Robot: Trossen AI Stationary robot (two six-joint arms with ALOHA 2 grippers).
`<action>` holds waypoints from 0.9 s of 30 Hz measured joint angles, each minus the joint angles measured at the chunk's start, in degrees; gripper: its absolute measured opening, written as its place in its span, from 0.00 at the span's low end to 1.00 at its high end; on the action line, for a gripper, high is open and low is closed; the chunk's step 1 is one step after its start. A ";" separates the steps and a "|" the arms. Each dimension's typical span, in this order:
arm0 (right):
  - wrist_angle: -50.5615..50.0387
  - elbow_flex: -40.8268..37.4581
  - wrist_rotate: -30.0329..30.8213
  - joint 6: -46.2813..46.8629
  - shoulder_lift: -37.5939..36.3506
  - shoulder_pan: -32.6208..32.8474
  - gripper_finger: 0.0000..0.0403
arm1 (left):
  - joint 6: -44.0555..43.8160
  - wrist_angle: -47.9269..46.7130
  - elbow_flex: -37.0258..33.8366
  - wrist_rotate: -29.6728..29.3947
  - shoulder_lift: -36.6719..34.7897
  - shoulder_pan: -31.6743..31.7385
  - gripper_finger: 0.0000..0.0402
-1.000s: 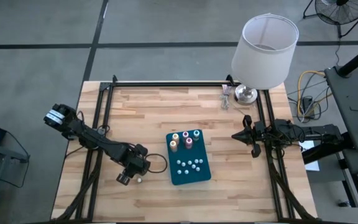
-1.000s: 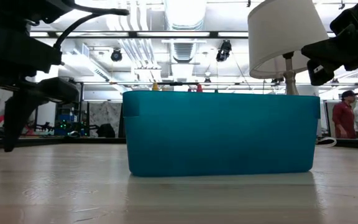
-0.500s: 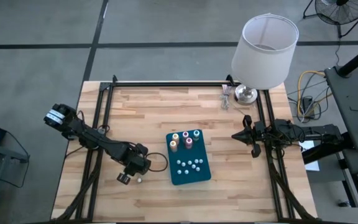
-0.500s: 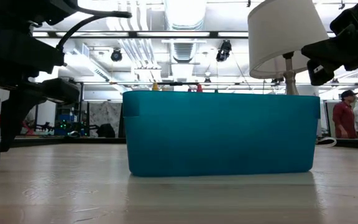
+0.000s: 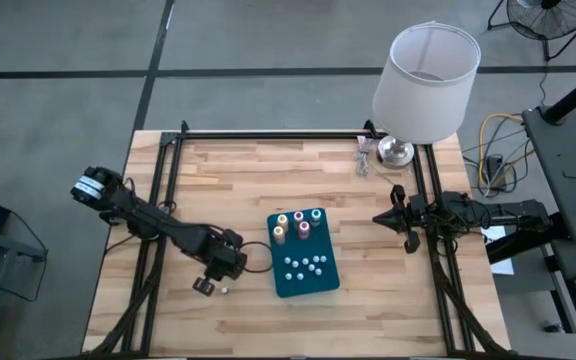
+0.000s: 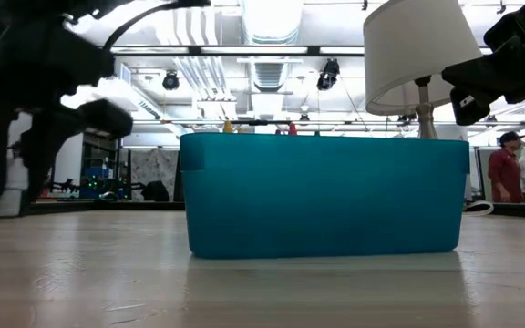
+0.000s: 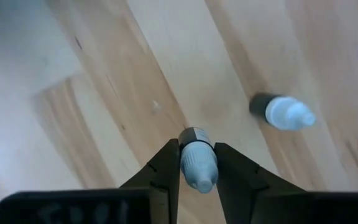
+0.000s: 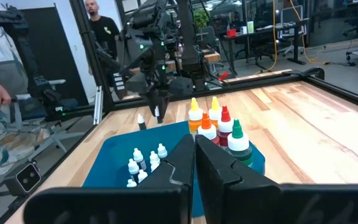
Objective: Pick & Place food coloring
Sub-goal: Put the top small black food coloring bottle into the blue bin
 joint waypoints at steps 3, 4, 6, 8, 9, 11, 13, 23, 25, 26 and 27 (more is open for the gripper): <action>-0.02 0.01 0.01 0.00 0.00 -0.01 0.02 | 1.65 -2.08 2.82 0.02 0.00 1.01 0.15; -0.01 0.01 0.00 0.00 0.00 0.00 0.02 | 2.28 -2.82 3.93 0.03 0.00 1.40 0.15; 0.00 0.00 0.00 0.00 0.00 -0.01 0.02 | 3.67 -4.29 6.45 0.04 0.00 2.24 0.15; -0.02 0.02 0.00 0.00 0.00 -0.02 0.02 | 5.09 -5.19 9.20 0.02 0.00 3.17 0.15; -0.01 0.00 0.01 0.00 0.00 -0.01 0.02 | 5.91 -5.52 10.48 0.04 -0.02 3.63 0.15; -0.02 0.00 0.00 0.00 0.00 -0.01 0.02 | 7.52 -6.28 13.00 0.04 0.28 4.64 0.15; 0.00 0.00 0.00 0.00 0.00 -0.01 0.02 | 9.02 -6.88 15.69 0.04 0.91 5.41 0.15; 0.00 0.01 0.01 0.00 -0.02 -0.01 0.02 | 10.64 -11.04 27.55 0.09 9.50 9.28 0.15; -0.02 0.00 -0.02 0.00 0.00 0.00 0.02 | 11.08 -11.82 30.40 0.10 11.94 10.13 0.15; -0.02 0.02 0.02 0.02 0.02 -0.02 0.02 | 11.54 -12.36 31.97 0.10 13.28 10.62 0.15; 0.00 0.00 0.00 0.00 -0.02 0.00 0.02 | 12.02 -12.99 33.61 0.09 14.46 11.05 0.15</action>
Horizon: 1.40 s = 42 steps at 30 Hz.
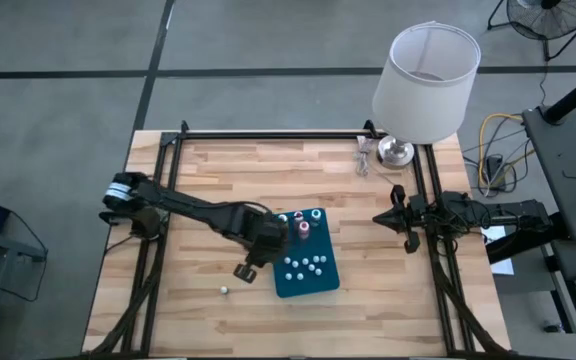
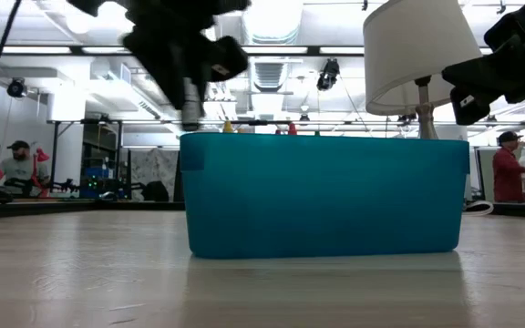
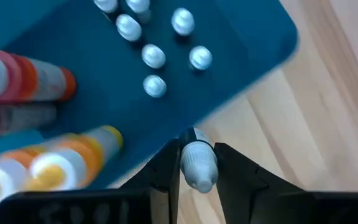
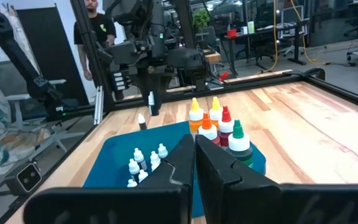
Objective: Pick & Place food coloring
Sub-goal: Put the top small black food coloring bottle into the blue bin
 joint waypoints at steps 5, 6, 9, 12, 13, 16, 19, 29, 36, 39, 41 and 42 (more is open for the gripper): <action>0.00 0.01 -0.02 0.00 0.00 0.00 0.02 | 1.61 -2.80 8.40 0.00 6.05 2.29 0.15; -0.01 0.00 0.04 0.00 0.00 -0.02 0.02 | 1.92 -3.19 9.80 -0.01 7.12 2.72 0.15; 0.00 0.02 0.02 0.00 0.00 -0.02 0.02 | 2.82 -3.36 13.31 0.00 9.86 3.84 0.15; -0.01 0.01 0.00 0.00 0.02 0.00 0.02 | 2.89 -3.31 16.00 0.08 12.07 4.77 0.15; -0.01 0.01 0.02 0.00 0.00 -0.02 0.02 | 2.87 -3.32 16.59 0.18 12.59 5.00 0.15; -0.02 0.02 0.02 0.00 0.00 -0.02 0.02 | 2.91 -3.25 17.85 0.39 14.09 5.60 0.15; -0.02 0.00 0.02 0.00 0.00 0.00 0.02 | 3.02 -3.21 18.33 0.40 15.33 5.96 0.15; -0.02 0.00 0.02 0.00 0.02 -0.01 0.02 | 20.59 -2.91 18.19 0.31 16.45 6.19 0.15; -0.01 0.00 0.00 0.00 0.02 -0.01 0.02 | 35.98 -2.41 18.17 -1.97 16.45 6.57 0.15; -0.01 0.00 0.01 0.00 0.02 -0.01 0.02 | 42.06 -2.42 18.15 -2.02 16.45 6.67 0.15; -0.01 0.00 0.01 0.00 0.02 -0.01 0.02 | 44.73 -2.42 18.13 -1.95 16.45 6.72 0.15; -0.02 0.01 0.01 0.00 0.02 -0.01 0.02 | 45.48 -2.43 18.08 -1.90 16.45 6.72 0.15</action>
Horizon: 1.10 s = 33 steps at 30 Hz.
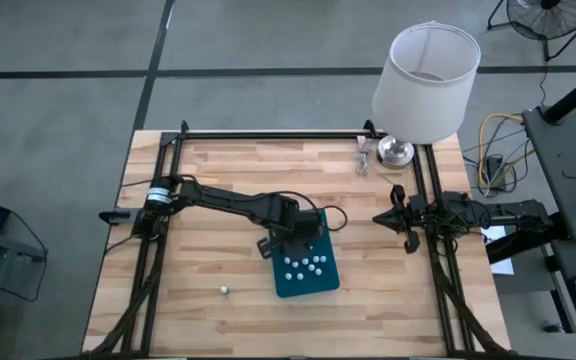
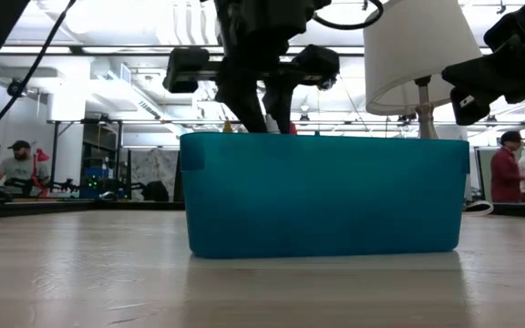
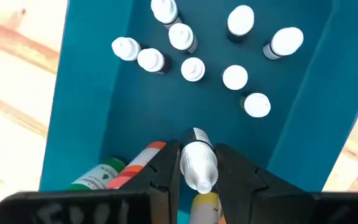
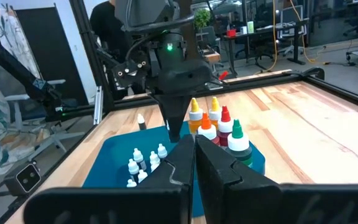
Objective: Pick & Place food coloring
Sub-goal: Put the top small black food coloring bottle into the blue bin
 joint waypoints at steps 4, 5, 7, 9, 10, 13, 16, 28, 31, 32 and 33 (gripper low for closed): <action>0.01 0.00 0.01 0.00 0.00 0.01 0.02 | 2.85 0.26 -1.08 0.07 -0.04 0.07 0.15; 0.01 -0.01 0.00 0.00 0.00 0.01 0.02 | 3.31 0.34 -1.52 0.07 -0.04 0.07 0.15; 0.00 0.00 -0.01 0.00 0.00 0.00 0.02 | 4.50 0.72 -2.68 0.09 -0.04 0.11 0.15; 0.01 0.00 0.01 0.00 0.00 0.01 0.02 | 5.06 1.35 -3.85 0.11 -0.04 0.20 0.15; 0.00 -0.01 0.01 0.00 0.00 0.01 0.02 | 5.08 1.45 -4.36 0.11 -0.04 0.22 0.15; 0.00 -0.01 -0.01 0.00 0.00 0.01 0.02 | 5.01 1.46 -5.45 0.12 -0.04 0.24 0.15; 0.01 -0.01 0.00 0.00 0.00 0.01 0.02 | 4.95 1.54 -6.38 0.17 -0.04 0.24 0.15; 0.00 0.00 -0.01 0.00 0.00 0.00 0.02 | 3.94 1.93 -8.39 1.75 -0.07 -0.04 0.15; 0.00 0.01 -0.01 0.00 0.00 0.01 0.02 | 4.37 1.98 -8.39 2.15 -0.07 -0.39 0.15; 0.00 0.00 0.00 0.00 0.00 0.01 0.02 | 4.70 1.99 -8.39 2.24 -0.07 -0.52 0.15; 0.02 -0.01 0.00 0.00 0.00 0.00 0.02 | 5.15 1.98 -8.39 2.41 -0.07 -0.57 0.15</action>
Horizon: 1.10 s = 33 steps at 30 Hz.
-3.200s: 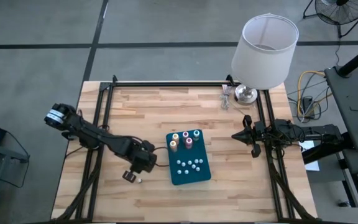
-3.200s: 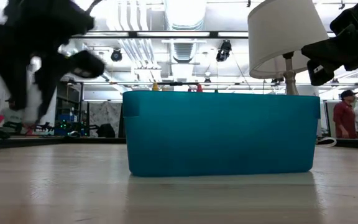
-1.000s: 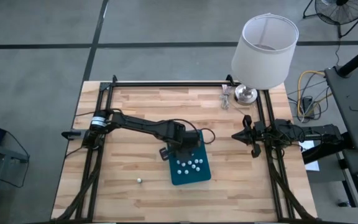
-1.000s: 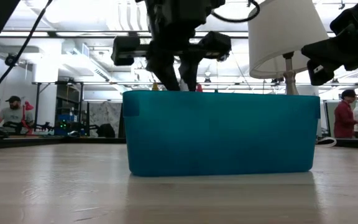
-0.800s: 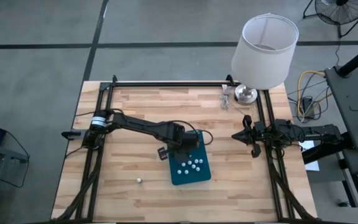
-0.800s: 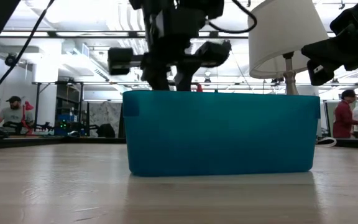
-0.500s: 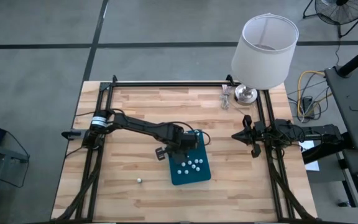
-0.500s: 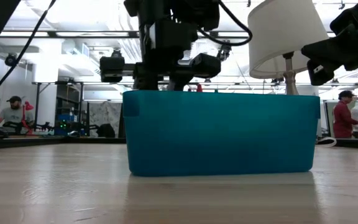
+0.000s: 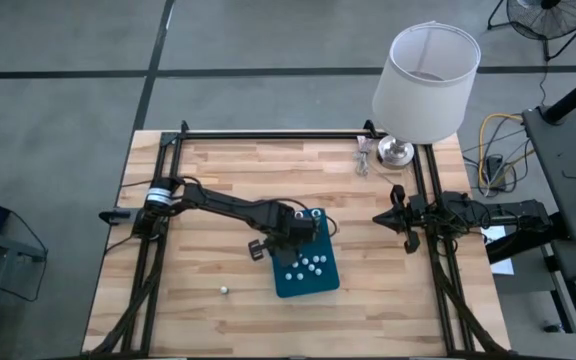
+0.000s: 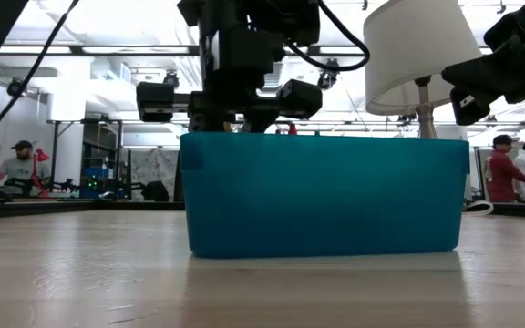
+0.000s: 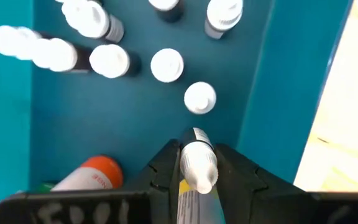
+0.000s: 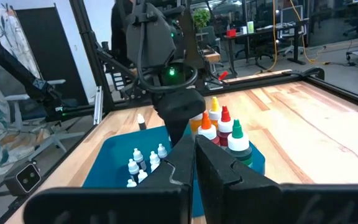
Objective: Pick & Place food coloring
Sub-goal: Put the top small black food coloring bottle into the blue bin
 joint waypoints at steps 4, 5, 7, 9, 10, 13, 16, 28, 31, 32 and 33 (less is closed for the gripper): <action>-0.02 0.01 -0.01 0.00 0.00 0.00 0.02 | 0.89 0.04 0.00 1.24 0.00 -0.08 0.15; -0.02 0.00 -0.01 0.00 0.00 0.01 0.02 | 0.89 0.10 0.00 1.26 0.00 -0.08 0.15; -0.02 0.00 0.01 0.00 0.00 0.00 0.02 | 0.89 0.11 0.00 1.25 0.00 -0.08 0.15; -0.02 0.00 0.00 0.00 0.00 0.01 0.02 | 0.89 0.13 0.00 1.24 0.00 -0.13 0.15; -0.01 0.00 0.00 0.00 0.00 0.00 0.02 | 0.91 0.11 0.00 1.24 0.00 -0.20 0.15; 0.00 0.00 -0.01 0.00 0.00 0.01 0.02 | 1.35 0.33 -0.33 1.26 0.00 -0.43 0.15; -0.02 0.00 -0.01 0.00 0.00 0.00 0.02 | 1.61 0.65 -1.43 1.24 0.00 -0.48 0.15; -0.02 0.00 0.01 0.00 0.00 0.01 0.02 | 1.48 4.21 -4.48 1.15 -0.04 -0.83 0.15; -0.01 0.01 -0.01 0.00 0.00 0.01 0.02 | 1.43 4.11 -4.50 1.16 -0.04 -0.83 0.15; -0.01 0.00 0.00 0.00 0.00 0.00 0.02 | 1.41 4.17 -4.53 1.18 -0.04 -0.83 0.15; -0.02 0.00 -0.01 0.00 0.00 0.01 0.02 | 1.41 4.17 -4.57 1.18 -0.04 -0.83 0.15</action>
